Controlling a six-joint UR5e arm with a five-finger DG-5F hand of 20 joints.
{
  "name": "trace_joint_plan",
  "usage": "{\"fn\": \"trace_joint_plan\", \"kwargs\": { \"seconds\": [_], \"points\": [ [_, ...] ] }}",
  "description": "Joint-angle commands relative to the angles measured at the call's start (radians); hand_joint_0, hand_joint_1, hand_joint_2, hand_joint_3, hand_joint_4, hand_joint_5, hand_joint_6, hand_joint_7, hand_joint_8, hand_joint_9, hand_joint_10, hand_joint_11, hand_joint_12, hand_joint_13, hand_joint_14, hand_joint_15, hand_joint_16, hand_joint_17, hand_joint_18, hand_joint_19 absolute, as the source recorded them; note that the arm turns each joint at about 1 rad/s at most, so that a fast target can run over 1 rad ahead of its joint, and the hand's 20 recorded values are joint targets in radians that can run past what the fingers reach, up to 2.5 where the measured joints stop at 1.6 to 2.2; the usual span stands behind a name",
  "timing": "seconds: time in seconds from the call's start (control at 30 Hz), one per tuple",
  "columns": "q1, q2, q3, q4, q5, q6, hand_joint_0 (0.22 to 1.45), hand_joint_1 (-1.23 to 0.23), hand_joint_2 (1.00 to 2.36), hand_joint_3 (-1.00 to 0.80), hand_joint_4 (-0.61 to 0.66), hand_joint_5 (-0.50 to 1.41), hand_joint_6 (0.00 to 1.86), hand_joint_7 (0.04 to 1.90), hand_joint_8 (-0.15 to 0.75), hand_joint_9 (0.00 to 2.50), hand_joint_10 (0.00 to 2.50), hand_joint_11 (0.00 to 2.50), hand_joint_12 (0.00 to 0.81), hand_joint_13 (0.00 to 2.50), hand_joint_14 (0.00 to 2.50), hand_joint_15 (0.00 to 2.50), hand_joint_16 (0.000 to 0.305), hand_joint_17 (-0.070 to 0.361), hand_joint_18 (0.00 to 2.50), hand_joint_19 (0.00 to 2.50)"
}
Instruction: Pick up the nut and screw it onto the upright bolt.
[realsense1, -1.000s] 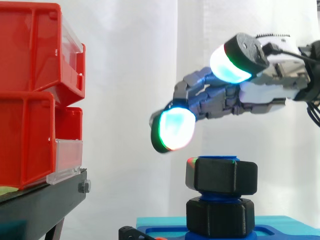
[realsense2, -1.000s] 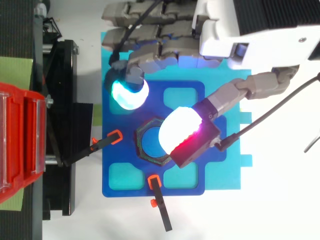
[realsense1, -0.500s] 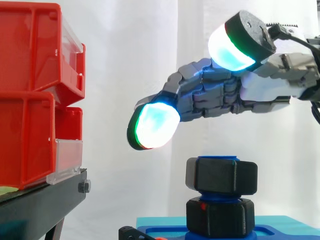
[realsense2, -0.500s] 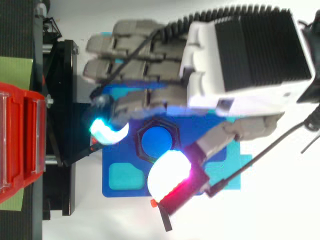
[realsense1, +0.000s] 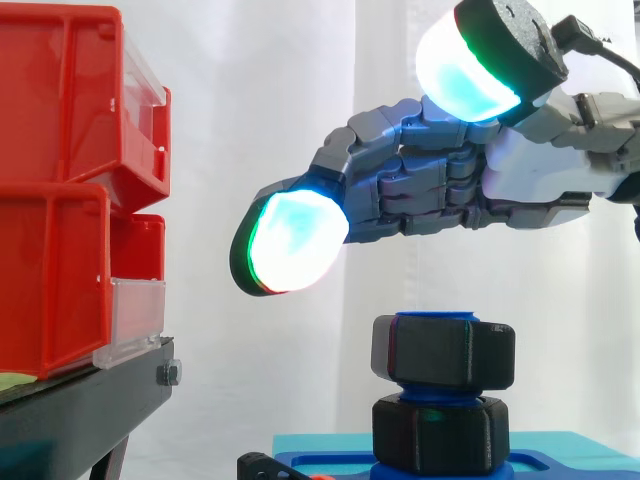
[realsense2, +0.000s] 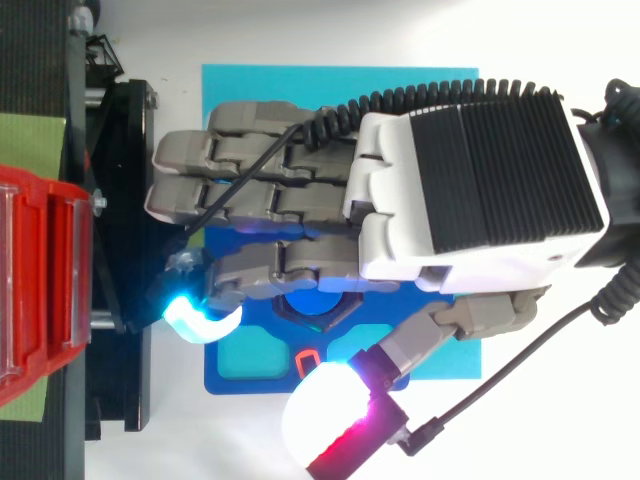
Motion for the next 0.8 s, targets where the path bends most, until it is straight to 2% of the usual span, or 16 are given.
{"fn": "trace_joint_plan", "kwargs": {
  "seconds": [0.0, 0.03, 0.33, 0.63, 0.77],
  "points": [
    [0.001, 0.000, -0.001, -0.020, 0.001, -0.002, 0.48, -0.04, 1.00, -0.50, 0.11, -0.23, 0.50, 0.72, 0.185, 0.00, 0.00, 0.00, 0.328, 0.00, 0.00, 0.00, 0.045, 0.102, 0.00, 0.00],
    [-0.006, 0.000, -0.001, -0.035, 0.000, -0.007, 0.48, -0.04, 1.00, -0.50, 0.12, -0.22, 0.50, 0.74, 0.189, 0.00, 0.00, 0.00, 0.328, 0.00, 0.00, 0.00, 0.045, 0.102, 0.00, 0.00],
    [-0.015, 0.000, -0.001, -0.081, -0.005, -0.031, 0.49, -0.06, 1.00, -0.50, 0.14, -0.21, 0.50, 0.79, 0.202, 0.03, 0.00, 0.00, 0.326, 0.00, 0.00, 0.00, 0.044, 0.099, 0.00, 0.00],
    [-0.027, 0.000, -0.003, -0.084, -0.007, -0.035, 0.49, -0.08, 1.00, -0.50, 0.16, -0.19, 0.50, 0.83, 0.208, 0.07, 0.00, 0.00, 0.323, 0.00, 0.00, 0.00, 0.043, 0.097, 0.00, 0.00],
    [-0.036, 0.000, -0.003, -0.084, -0.019, -0.035, 0.49, -0.08, 1.00, -0.50, 0.18, -0.18, 0.50, 0.86, 0.211, 0.08, 0.00, 0.00, 0.321, 0.00, 0.00, 0.00, 0.042, 0.094, 0.00, 0.00]
  ]
}}
